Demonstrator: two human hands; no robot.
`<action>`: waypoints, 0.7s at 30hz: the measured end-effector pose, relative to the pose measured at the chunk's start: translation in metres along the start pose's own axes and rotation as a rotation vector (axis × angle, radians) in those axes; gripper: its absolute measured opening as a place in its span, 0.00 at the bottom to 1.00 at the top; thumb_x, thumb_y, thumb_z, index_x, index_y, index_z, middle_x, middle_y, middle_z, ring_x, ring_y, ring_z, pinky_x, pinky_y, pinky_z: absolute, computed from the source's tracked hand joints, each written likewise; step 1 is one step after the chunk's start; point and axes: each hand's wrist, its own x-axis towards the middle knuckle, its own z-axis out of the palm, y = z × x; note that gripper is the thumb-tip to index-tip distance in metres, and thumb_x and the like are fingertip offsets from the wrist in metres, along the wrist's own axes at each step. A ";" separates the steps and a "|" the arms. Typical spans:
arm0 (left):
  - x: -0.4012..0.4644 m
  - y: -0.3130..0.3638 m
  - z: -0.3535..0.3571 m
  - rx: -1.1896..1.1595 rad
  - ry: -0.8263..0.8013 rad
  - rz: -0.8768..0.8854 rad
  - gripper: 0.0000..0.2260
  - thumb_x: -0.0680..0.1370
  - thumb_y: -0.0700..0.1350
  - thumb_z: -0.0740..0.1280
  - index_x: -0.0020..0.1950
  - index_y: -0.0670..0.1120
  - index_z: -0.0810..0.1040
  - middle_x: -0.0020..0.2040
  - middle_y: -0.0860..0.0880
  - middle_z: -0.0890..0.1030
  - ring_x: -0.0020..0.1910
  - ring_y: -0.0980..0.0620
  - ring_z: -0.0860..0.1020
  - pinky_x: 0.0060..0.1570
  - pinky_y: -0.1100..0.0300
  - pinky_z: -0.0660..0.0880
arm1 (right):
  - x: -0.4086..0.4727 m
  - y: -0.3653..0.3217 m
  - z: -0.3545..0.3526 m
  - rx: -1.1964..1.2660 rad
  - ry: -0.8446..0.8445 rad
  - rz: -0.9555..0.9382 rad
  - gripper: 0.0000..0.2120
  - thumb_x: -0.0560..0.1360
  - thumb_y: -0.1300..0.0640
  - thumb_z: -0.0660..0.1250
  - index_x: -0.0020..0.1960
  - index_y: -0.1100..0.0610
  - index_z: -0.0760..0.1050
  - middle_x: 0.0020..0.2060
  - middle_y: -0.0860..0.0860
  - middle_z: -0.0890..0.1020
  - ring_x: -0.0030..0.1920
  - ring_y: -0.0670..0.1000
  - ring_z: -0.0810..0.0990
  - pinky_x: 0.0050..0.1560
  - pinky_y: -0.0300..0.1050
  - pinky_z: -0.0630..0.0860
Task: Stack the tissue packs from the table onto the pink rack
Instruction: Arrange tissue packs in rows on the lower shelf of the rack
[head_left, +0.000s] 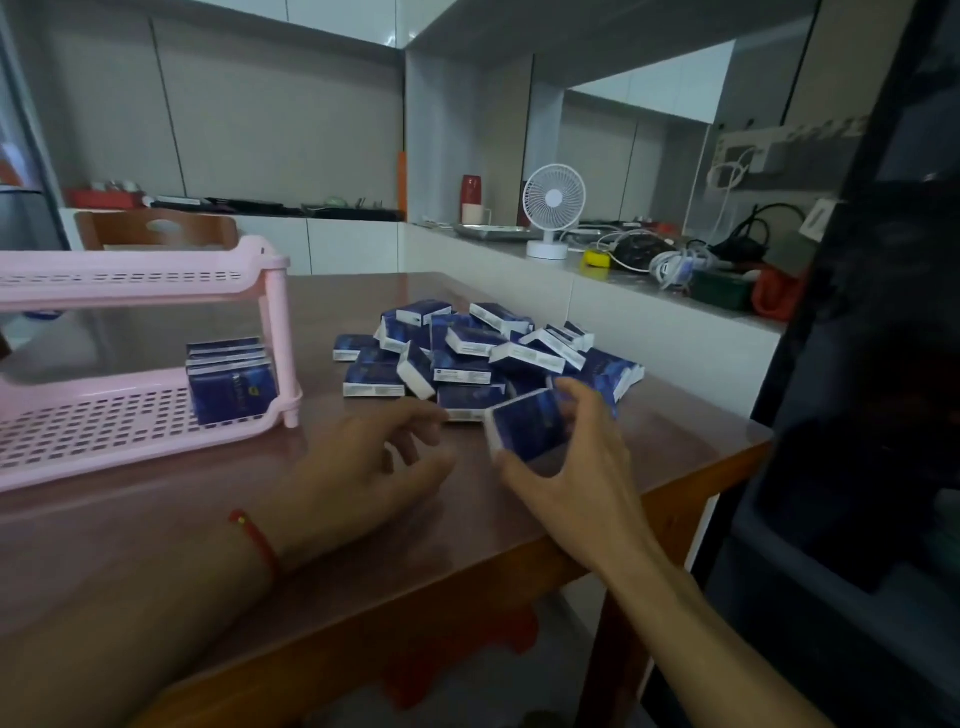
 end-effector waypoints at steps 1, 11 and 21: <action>0.001 0.002 0.000 -0.071 -0.005 -0.029 0.25 0.73 0.66 0.64 0.67 0.58 0.74 0.53 0.61 0.81 0.49 0.63 0.80 0.47 0.62 0.79 | -0.004 -0.012 0.004 0.066 -0.064 -0.033 0.44 0.68 0.35 0.73 0.75 0.43 0.54 0.68 0.45 0.69 0.67 0.47 0.69 0.67 0.52 0.72; -0.006 -0.026 -0.022 -0.090 0.183 -0.250 0.18 0.74 0.43 0.74 0.62 0.55 0.76 0.53 0.53 0.83 0.47 0.57 0.82 0.48 0.58 0.80 | 0.051 0.005 -0.016 -0.083 0.128 -0.095 0.19 0.78 0.57 0.65 0.69 0.51 0.72 0.64 0.47 0.76 0.66 0.51 0.71 0.66 0.48 0.70; -0.005 -0.033 -0.021 -0.084 0.107 -0.225 0.23 0.73 0.41 0.75 0.66 0.55 0.77 0.57 0.56 0.81 0.51 0.65 0.78 0.47 0.73 0.74 | 0.060 0.058 -0.046 -0.235 -0.125 -0.096 0.20 0.76 0.62 0.70 0.66 0.49 0.75 0.60 0.48 0.68 0.64 0.52 0.71 0.70 0.49 0.68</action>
